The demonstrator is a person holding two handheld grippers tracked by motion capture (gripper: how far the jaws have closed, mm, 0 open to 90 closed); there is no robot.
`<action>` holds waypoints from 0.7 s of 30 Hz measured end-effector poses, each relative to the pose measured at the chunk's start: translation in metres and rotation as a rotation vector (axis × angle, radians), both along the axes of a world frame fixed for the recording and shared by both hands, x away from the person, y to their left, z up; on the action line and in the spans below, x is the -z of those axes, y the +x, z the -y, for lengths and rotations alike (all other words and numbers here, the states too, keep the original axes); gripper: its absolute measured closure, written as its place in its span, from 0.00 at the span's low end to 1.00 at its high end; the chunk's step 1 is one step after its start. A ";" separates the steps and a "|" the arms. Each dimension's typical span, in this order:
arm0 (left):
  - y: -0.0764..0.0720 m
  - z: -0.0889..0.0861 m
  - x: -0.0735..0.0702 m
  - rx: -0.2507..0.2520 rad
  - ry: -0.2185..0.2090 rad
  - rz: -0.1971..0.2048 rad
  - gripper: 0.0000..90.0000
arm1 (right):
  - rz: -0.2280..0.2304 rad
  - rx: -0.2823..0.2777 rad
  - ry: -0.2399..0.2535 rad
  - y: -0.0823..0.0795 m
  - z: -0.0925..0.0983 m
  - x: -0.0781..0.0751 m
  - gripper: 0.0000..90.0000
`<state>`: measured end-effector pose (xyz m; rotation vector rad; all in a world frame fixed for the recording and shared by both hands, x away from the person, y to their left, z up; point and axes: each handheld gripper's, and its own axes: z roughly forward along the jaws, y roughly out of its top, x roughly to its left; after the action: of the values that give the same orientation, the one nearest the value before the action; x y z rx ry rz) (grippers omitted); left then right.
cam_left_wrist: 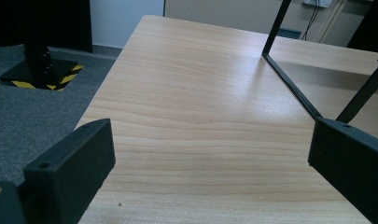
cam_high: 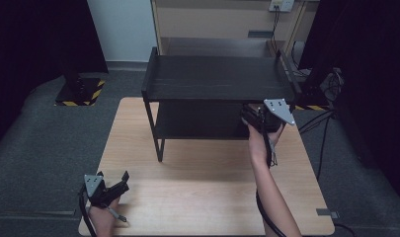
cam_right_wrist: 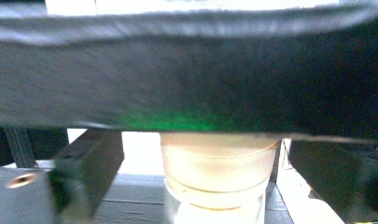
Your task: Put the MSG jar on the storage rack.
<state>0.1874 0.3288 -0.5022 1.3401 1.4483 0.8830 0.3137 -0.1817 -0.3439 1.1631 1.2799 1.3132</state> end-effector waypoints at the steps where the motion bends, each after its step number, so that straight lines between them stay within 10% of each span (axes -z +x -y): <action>1: 0.000 0.000 0.000 0.001 -0.001 -0.001 0.00 | -0.004 -0.015 0.004 -0.002 0.001 -0.001 0.10; 9: -0.001 -0.001 0.000 -0.005 -0.013 0.004 0.00 | 0.014 -0.062 -0.012 -0.040 0.006 0.028 0.01; 21: -0.002 0.000 -0.001 -0.030 -0.025 -0.004 0.00 | 0.026 -0.054 -0.085 -0.102 0.074 0.101 0.01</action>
<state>0.1857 0.3288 -0.5014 1.3056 1.4807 0.8792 0.2113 -0.2562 -0.4453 1.0557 1.3436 1.2957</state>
